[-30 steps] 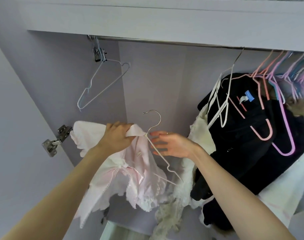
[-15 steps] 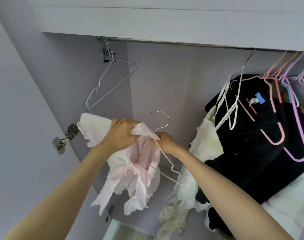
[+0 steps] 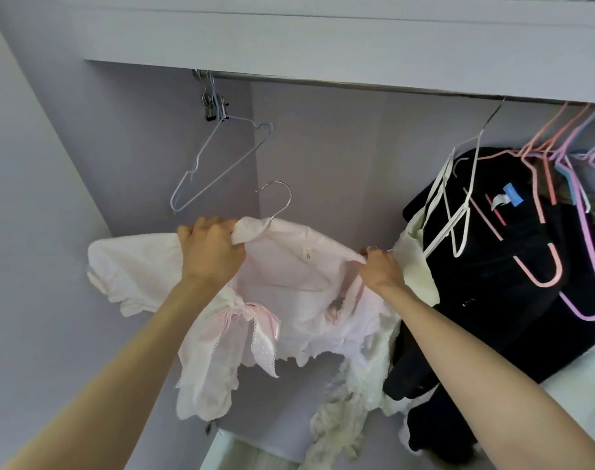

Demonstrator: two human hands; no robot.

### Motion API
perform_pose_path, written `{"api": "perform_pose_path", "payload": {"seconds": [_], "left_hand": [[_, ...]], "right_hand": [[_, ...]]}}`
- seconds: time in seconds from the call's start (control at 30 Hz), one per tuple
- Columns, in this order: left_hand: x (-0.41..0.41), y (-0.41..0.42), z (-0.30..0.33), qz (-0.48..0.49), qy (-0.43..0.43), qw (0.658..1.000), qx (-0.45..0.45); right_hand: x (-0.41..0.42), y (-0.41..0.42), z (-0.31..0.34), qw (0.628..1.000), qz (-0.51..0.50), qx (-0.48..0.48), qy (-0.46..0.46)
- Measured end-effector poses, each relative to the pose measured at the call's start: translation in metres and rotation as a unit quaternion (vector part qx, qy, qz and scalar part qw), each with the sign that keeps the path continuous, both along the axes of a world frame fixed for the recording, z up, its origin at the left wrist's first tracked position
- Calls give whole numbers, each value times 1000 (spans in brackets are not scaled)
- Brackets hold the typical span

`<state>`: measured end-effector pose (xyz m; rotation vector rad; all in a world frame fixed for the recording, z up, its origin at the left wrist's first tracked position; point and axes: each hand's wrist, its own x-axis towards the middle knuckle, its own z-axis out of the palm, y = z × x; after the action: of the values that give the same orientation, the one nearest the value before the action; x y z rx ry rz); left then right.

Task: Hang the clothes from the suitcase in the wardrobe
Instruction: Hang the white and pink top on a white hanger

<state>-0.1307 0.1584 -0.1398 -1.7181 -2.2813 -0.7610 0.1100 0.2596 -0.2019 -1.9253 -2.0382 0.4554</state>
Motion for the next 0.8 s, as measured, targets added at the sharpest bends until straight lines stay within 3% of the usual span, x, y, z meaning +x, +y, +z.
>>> {"api": "perform_pose_path", "payload": {"seconds": [0.2, 0.4, 0.57, 0.8], "left_hand": [[13, 7, -3, 33, -75, 997, -2], [17, 7, -1, 15, -146, 989, -26], [26, 6, -1, 16, -143, 989, -13], [39, 7, -15, 26, -90, 996, 4]], "right_hand": [[-1, -4, 8, 1000, 10, 19, -4], [8, -3, 15, 996, -88, -26, 19], [8, -4, 19, 992, -104, -58, 43], [-14, -12, 39, 985, -39, -84, 148]]}}
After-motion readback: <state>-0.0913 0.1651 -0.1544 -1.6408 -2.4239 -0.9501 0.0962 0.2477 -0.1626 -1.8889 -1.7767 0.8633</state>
